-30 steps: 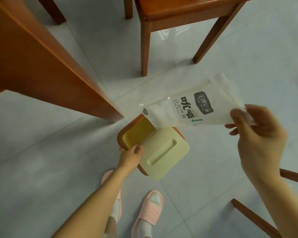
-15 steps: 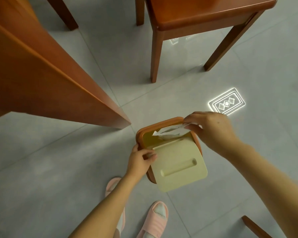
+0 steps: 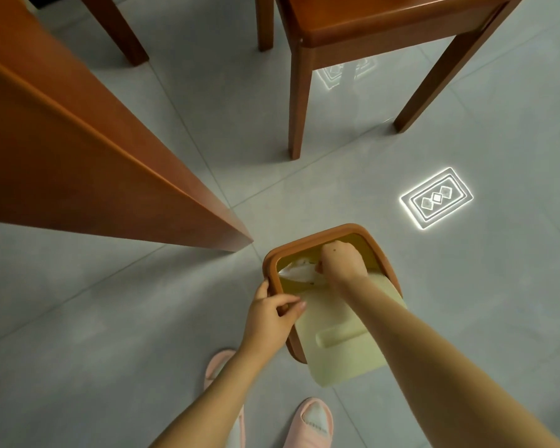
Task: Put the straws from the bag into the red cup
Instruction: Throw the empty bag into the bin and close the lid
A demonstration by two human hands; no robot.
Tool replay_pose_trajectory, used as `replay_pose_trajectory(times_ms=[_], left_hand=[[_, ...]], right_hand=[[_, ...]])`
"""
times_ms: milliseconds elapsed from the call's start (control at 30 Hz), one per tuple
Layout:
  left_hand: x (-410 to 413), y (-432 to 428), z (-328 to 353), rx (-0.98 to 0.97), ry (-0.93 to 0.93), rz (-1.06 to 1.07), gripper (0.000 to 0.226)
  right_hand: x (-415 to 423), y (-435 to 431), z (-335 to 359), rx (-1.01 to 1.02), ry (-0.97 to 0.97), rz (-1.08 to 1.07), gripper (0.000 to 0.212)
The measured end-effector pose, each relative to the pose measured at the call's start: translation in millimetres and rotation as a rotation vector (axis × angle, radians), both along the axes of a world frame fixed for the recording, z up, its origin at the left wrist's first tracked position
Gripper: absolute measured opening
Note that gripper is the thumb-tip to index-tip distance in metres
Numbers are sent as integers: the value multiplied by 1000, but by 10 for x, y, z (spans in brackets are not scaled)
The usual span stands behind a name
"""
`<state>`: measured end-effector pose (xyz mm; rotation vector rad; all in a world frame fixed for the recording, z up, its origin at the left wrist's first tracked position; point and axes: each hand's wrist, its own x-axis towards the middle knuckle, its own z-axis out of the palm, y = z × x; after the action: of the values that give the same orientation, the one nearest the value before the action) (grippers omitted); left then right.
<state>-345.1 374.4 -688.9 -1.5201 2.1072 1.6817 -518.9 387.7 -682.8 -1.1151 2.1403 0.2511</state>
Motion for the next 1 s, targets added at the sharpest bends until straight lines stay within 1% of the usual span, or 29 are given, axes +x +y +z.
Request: replay_pose_trajectory(times_ms=[67,200,267,333,367,400,433,500,533,567,633,667,733,800,867,933,1000], left_hand=[[-9,-29,-17,-7,-4,1,18],[-15,-63,-51,-26,-3,-47,18],[-7,-58,-45,-38,-9,-91,23],[1,-67,-35,-58,-33,-135,29],[1,-76,-30,-65,-45,-147,33],[-4,-88,-23,-68,-53,-152,36],[-10,-101,-14,-79,-54,-157,40],[-24,-121,6,-127,-55,-189,47],[-28,-128,10,-162,-56,-216,49],[-28,-137,11,-206,-58,-253,49],[-25,-152,24,-293,-68,-337,45],[-27,-161,36,-310,-71,-365,43],[-39,-181,74,-263,-87,-395,46],[-52,-188,113,-169,-127,-440,58],[-59,-170,150,-151,-176,-554,73],[-82,-131,177,-225,-236,-710,85],[-146,-97,170,-373,-315,-846,99]], right_hand=[[76,-87,-110,-11,-7,2,10],[177,-148,-349,47,-24,-102,9],[199,-120,-402,88,50,-73,16],[230,-83,-396,66,151,-5,33],[242,-65,-380,41,158,12,37],[247,-44,-376,19,147,13,36],[240,-27,-372,19,117,-14,31],[176,6,-305,51,-6,-110,13],[132,35,-275,80,-63,-116,5],[86,67,-251,105,-112,-104,9],[15,121,-168,177,-206,-12,29],[-8,138,-115,206,-250,39,35],[-38,155,-21,225,-286,120,39],[-53,193,62,215,-233,188,39],[-65,258,94,254,-198,219,42],[-75,284,110,340,-230,221,50],[-79,241,95,399,-252,241,54]])
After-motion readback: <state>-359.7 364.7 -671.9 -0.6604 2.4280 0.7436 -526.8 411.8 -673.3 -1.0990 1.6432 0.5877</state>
